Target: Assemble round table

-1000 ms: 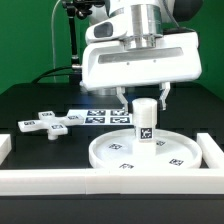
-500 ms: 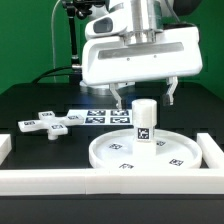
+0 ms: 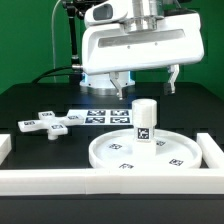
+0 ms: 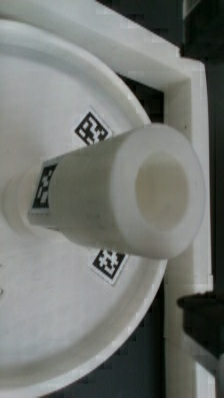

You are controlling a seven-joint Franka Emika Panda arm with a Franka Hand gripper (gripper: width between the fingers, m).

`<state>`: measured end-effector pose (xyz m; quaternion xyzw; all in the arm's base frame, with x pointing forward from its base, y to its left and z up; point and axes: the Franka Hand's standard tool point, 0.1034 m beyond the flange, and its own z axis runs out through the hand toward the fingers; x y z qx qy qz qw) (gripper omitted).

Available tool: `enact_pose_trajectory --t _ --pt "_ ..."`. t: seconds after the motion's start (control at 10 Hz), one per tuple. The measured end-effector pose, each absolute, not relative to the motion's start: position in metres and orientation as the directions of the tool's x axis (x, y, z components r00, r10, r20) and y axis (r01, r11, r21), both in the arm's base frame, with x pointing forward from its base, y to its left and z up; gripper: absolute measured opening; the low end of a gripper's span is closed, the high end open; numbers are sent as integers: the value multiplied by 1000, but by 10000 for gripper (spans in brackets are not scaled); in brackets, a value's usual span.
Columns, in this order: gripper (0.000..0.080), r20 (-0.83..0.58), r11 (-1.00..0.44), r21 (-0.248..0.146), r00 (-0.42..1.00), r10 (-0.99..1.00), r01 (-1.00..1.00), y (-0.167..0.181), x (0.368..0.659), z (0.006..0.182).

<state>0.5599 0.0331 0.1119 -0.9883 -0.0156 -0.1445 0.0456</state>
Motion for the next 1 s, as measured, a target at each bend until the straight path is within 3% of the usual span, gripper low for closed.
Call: enact_pose_trajectory --t 0.3,0.7,1.0 --pt "649 254 -995 -93 967 19 44 34 557 105" --pt "649 -21 -985 -168 999 40 36 35 555 92" --pt "649 -35 -984 -171 998 47 40 35 565 89"
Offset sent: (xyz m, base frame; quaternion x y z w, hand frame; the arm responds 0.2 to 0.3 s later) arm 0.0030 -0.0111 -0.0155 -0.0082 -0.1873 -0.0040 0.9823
